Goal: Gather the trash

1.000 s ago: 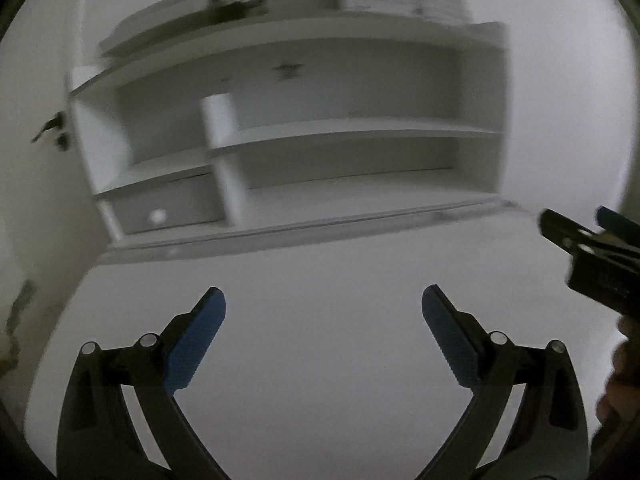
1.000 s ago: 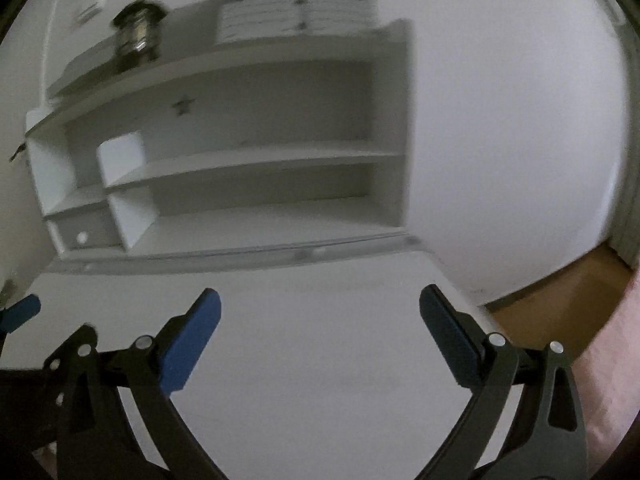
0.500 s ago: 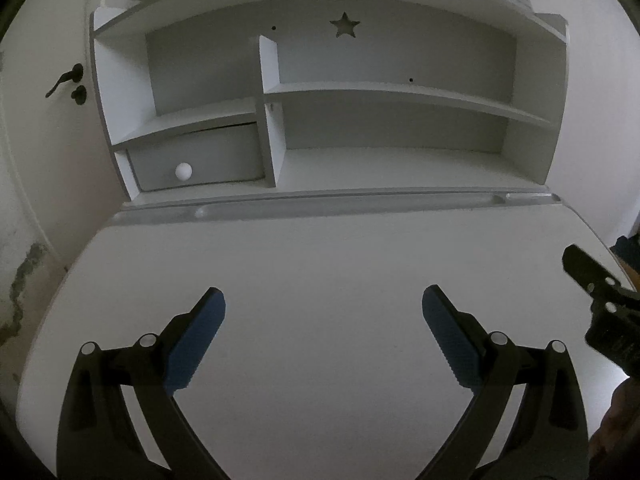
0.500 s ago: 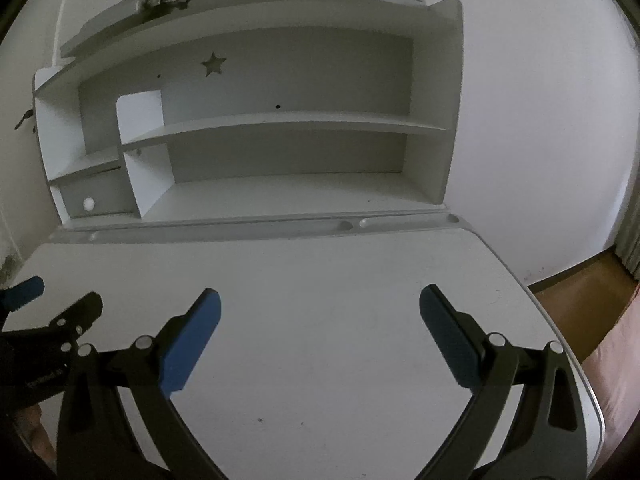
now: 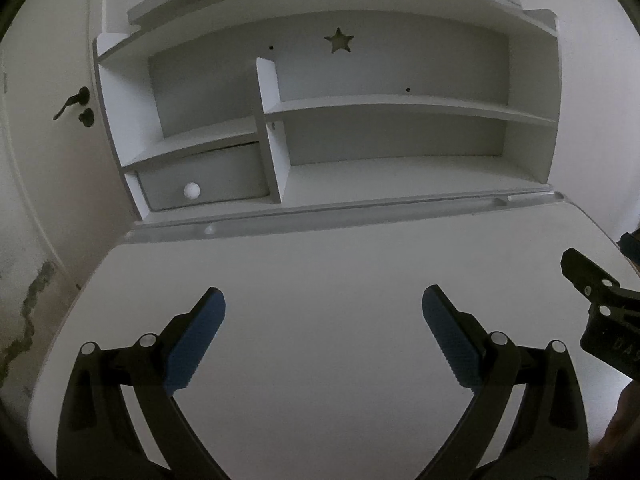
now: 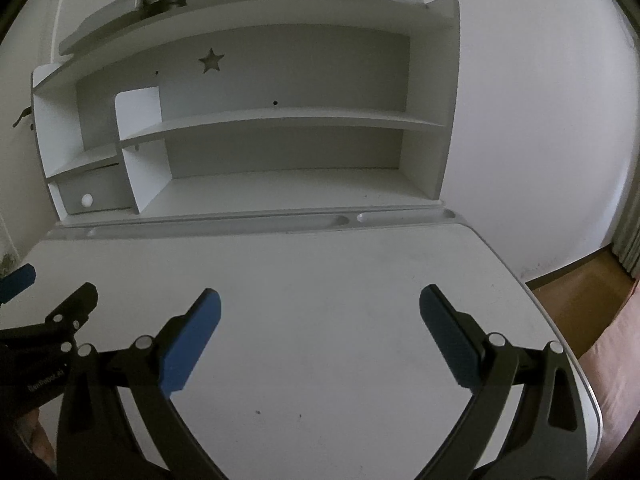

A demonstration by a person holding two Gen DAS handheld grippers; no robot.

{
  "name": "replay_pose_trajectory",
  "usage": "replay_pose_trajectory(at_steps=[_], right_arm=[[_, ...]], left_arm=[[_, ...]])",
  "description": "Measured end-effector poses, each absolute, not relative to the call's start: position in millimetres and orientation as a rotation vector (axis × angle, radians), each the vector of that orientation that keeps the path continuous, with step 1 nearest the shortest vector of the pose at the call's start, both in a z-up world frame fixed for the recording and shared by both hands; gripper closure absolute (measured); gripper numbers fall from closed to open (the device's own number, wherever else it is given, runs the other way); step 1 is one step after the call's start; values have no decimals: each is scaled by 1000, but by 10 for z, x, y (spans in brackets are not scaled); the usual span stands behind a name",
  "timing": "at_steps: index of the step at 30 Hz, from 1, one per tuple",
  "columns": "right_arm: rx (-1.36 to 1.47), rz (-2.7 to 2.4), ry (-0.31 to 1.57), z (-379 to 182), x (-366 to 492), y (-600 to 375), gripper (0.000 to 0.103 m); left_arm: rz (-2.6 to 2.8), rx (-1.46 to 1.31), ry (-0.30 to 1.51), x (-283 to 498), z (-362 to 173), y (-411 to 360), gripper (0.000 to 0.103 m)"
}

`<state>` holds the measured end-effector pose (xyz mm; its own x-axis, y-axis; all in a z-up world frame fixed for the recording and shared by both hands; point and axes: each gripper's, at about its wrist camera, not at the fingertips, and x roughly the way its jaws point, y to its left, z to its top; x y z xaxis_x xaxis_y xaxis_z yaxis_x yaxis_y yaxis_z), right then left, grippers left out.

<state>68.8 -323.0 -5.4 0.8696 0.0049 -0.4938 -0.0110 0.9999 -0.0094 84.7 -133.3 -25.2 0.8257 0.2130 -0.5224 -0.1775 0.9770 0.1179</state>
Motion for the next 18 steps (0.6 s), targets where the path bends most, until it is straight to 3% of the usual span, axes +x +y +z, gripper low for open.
replay_pose_trajectory(at_steps=[18], right_arm=[[3,6,548,-78,703,-3227,7]], left_arm=[[194,52,573,891,-268,-1279,7]])
